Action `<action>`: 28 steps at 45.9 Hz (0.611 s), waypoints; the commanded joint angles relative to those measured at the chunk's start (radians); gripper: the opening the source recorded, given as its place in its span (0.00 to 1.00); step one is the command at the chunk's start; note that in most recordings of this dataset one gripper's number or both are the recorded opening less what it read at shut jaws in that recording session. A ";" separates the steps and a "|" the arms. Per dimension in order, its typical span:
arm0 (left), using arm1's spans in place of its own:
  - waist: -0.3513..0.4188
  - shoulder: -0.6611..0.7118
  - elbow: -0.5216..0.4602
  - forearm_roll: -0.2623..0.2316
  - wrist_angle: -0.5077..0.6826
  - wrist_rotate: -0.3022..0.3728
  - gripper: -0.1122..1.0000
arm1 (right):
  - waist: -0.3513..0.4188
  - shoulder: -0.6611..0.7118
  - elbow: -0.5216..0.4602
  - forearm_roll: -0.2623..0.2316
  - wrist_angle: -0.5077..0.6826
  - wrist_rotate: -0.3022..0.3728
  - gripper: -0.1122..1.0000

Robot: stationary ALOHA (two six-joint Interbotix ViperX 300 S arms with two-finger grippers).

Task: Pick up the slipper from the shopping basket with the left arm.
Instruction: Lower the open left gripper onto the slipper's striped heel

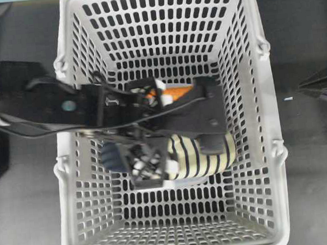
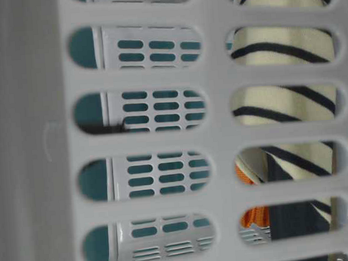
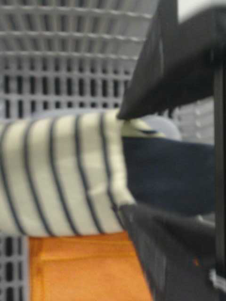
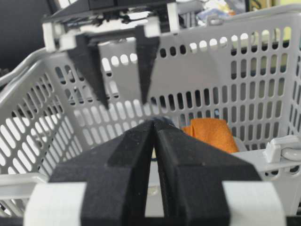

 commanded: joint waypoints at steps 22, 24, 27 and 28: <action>-0.002 0.133 0.008 0.003 -0.003 -0.018 0.92 | 0.000 0.008 0.006 0.003 0.032 0.002 0.10; -0.002 0.140 0.020 0.003 -0.003 -0.015 0.92 | 0.000 0.008 0.006 0.003 0.040 0.002 0.10; -0.002 0.143 0.041 0.003 -0.003 -0.008 0.92 | 0.000 0.005 0.006 0.003 0.049 0.003 0.10; 0.000 0.143 0.046 0.003 -0.005 -0.003 0.92 | 0.000 0.005 0.006 0.003 0.052 0.002 0.10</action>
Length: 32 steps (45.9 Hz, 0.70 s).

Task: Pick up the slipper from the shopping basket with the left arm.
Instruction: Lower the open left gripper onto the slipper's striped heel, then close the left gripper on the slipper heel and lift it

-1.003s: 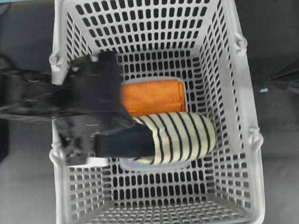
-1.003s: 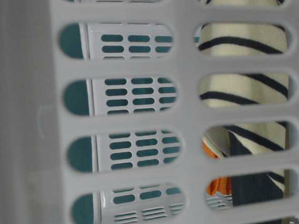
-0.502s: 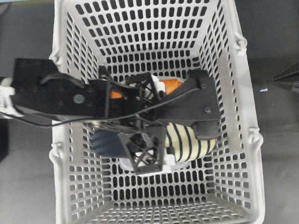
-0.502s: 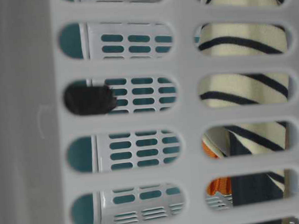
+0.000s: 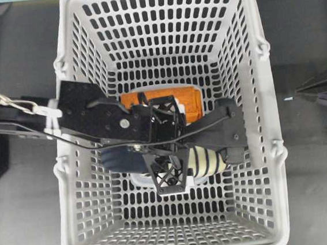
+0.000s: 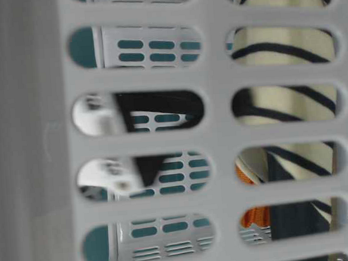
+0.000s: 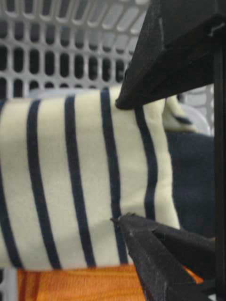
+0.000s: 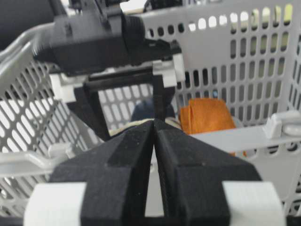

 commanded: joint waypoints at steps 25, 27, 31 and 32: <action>0.009 -0.031 0.057 0.003 -0.066 0.017 0.31 | -0.005 0.005 0.000 0.003 0.018 0.000 0.10; 0.009 -0.037 0.049 0.003 -0.060 0.017 0.22 | -0.005 0.006 0.005 0.003 0.018 0.000 0.10; 0.008 -0.051 0.026 0.003 -0.051 0.015 0.14 | -0.005 0.006 0.006 0.003 0.018 0.000 0.10; 0.009 -0.054 0.018 0.003 -0.046 0.015 0.14 | -0.005 0.006 0.006 0.003 0.018 0.000 0.10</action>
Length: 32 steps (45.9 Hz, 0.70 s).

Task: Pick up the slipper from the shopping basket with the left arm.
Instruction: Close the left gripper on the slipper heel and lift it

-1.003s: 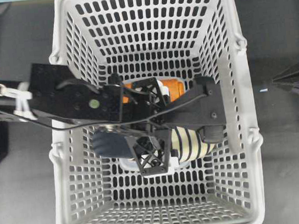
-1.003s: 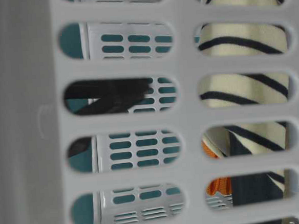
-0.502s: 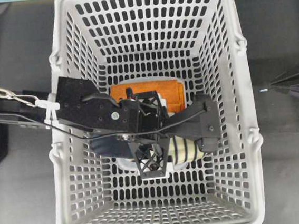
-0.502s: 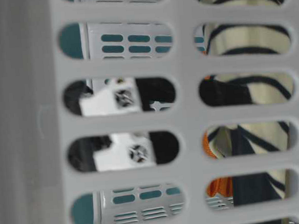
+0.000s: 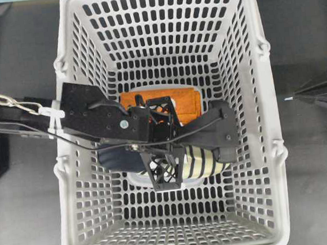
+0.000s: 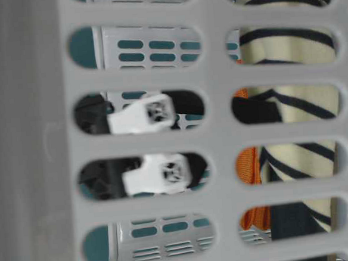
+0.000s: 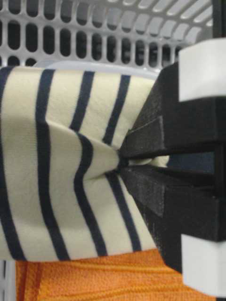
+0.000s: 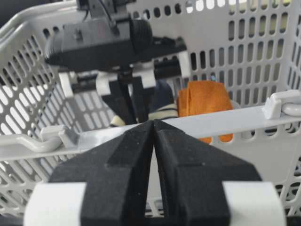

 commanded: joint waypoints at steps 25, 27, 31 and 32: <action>-0.005 -0.031 -0.603 0.003 0.569 0.044 0.14 | -0.002 -0.020 -0.006 0.003 -0.005 0.000 0.10; -0.005 -0.012 -0.661 0.003 0.626 0.054 0.14 | -0.003 -0.025 -0.006 0.003 -0.005 0.000 0.10; -0.005 0.028 -0.750 0.005 0.713 0.069 0.14 | -0.003 -0.031 -0.006 0.003 -0.005 0.000 0.10; -0.005 0.035 -0.767 0.003 0.726 0.072 0.14 | -0.003 -0.032 -0.005 0.003 -0.005 0.000 0.10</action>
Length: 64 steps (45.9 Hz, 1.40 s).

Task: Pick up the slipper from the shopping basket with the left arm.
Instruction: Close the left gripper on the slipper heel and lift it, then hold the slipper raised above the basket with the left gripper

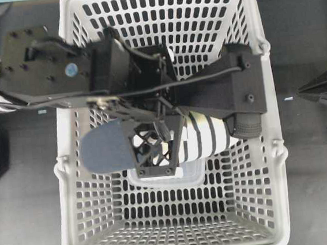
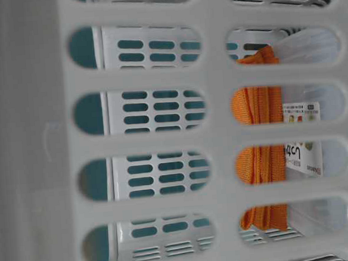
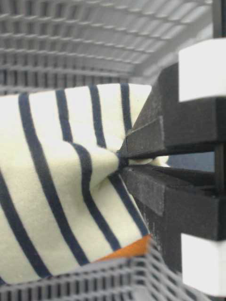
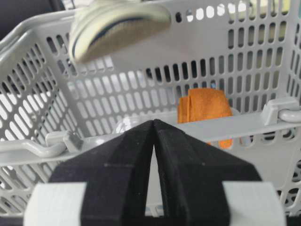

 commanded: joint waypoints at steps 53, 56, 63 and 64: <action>-0.021 0.026 -0.049 0.003 0.072 0.020 0.14 | -0.002 -0.012 -0.002 0.003 -0.005 0.000 0.10; -0.021 0.006 -0.003 0.005 0.054 0.020 0.14 | 0.000 -0.014 -0.002 0.003 -0.005 0.000 0.10; -0.014 -0.034 0.077 0.005 -0.020 0.020 0.14 | -0.002 -0.015 -0.002 0.003 -0.005 0.000 0.10; -0.014 -0.038 0.086 0.005 -0.032 0.020 0.14 | -0.002 -0.015 -0.002 0.003 -0.003 0.000 0.10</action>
